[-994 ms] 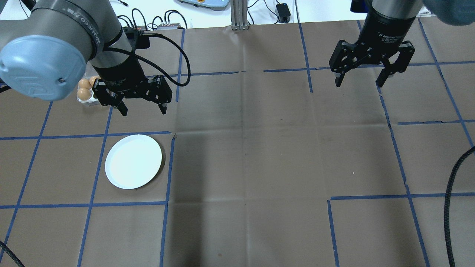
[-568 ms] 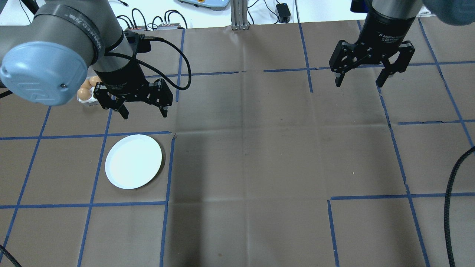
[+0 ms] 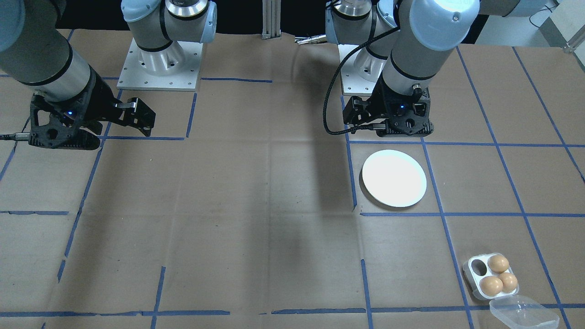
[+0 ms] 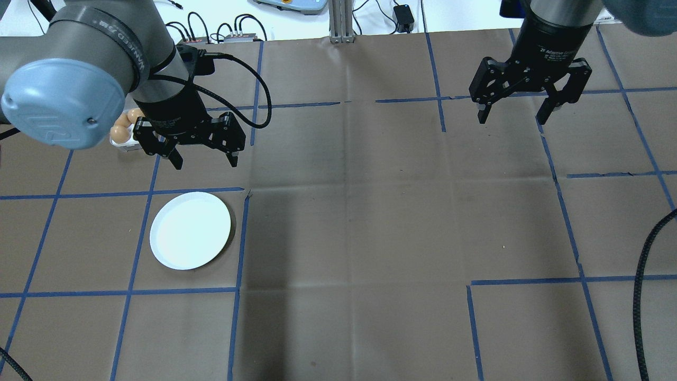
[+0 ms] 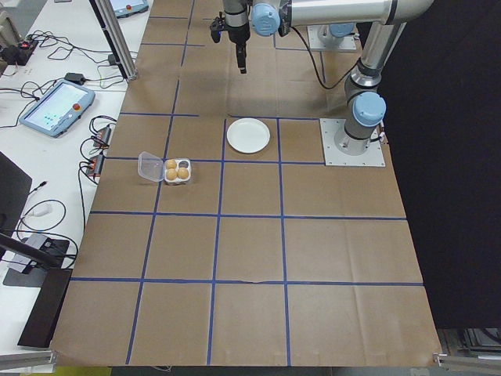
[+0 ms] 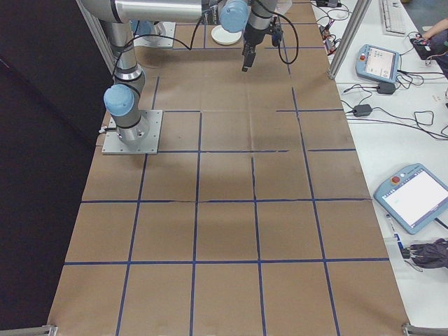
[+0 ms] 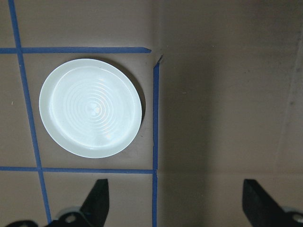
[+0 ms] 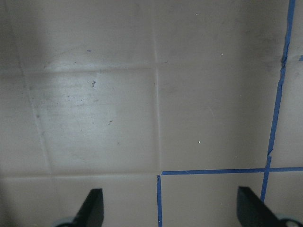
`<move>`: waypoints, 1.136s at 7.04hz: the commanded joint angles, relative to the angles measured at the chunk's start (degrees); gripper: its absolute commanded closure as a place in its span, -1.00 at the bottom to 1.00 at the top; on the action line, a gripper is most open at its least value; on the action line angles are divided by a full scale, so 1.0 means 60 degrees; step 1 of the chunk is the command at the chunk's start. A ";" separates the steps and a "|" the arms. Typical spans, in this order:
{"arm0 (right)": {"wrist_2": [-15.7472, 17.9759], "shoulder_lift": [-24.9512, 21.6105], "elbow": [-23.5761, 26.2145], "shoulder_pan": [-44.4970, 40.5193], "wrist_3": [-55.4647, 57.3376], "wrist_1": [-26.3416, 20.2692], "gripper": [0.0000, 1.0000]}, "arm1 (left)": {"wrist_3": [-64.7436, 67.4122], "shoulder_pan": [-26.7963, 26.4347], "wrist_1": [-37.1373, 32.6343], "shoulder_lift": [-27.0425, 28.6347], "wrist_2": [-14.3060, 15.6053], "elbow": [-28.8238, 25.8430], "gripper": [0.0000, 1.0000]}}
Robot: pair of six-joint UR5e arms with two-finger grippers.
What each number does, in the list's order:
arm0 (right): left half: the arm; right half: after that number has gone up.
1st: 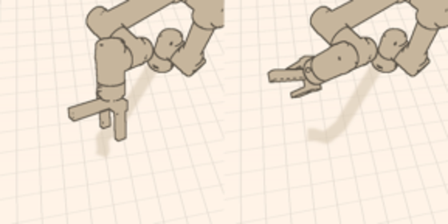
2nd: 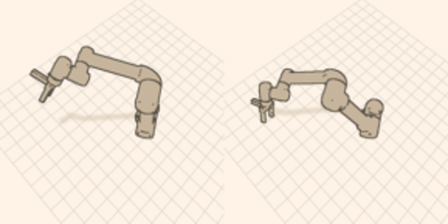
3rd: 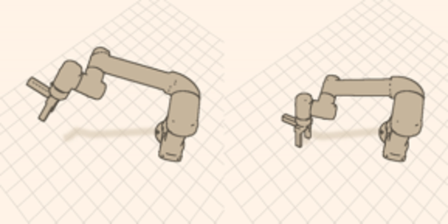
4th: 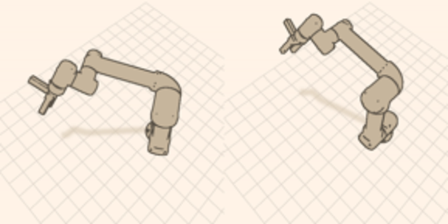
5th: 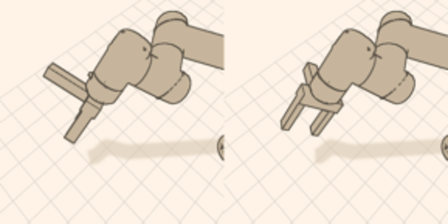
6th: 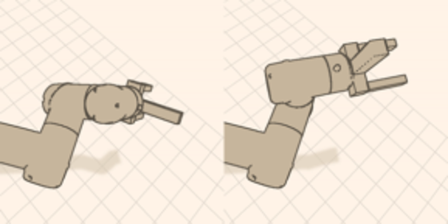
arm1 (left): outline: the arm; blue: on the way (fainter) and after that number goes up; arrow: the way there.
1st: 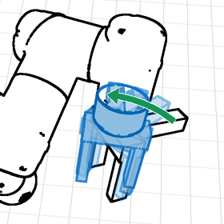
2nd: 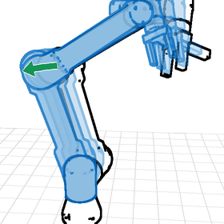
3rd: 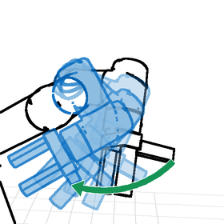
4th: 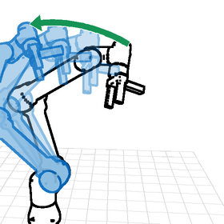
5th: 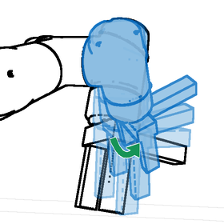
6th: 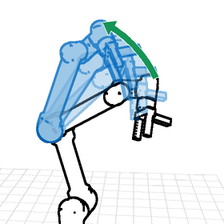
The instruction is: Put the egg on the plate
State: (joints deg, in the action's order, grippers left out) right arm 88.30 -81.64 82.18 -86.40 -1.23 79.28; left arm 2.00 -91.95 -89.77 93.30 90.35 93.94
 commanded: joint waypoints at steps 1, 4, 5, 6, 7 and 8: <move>-0.0009 -0.0001 0.0000 0.0000 0.0000 0.0000 -1.00 | -0.1435 0.0658 -0.0009 0.0138 0.0058 -0.0057 -1.00; 0.0005 -0.0001 0.0000 0.0000 0.0000 0.0000 -1.00 | -0.2761 0.3016 0.1616 0.1508 0.0716 -0.0187 -1.00; -0.0009 0.0013 0.0000 0.0000 0.0000 0.0000 -1.00 | -0.2924 0.3253 0.2806 0.2385 0.1123 -0.0202 -1.00; -0.0010 0.0013 0.0000 0.0000 0.0000 0.0000 -1.00 | -0.2940 0.3531 0.3862 0.3061 0.1418 -0.0304 -1.00; -0.0010 0.0013 0.0000 0.0000 0.0000 0.0000 -1.00 | -0.2969 0.3896 0.4133 0.3503 0.1421 -0.0624 -0.99; -0.0010 -0.0001 0.0000 0.0000 0.0000 0.0000 -1.00 | -0.2969 0.4059 0.4136 0.4044 0.1421 -0.1134 -0.99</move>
State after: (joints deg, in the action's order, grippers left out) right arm 88.24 -81.58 82.18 -86.40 -1.23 79.28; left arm -15.69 -69.27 -66.44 113.70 98.59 90.06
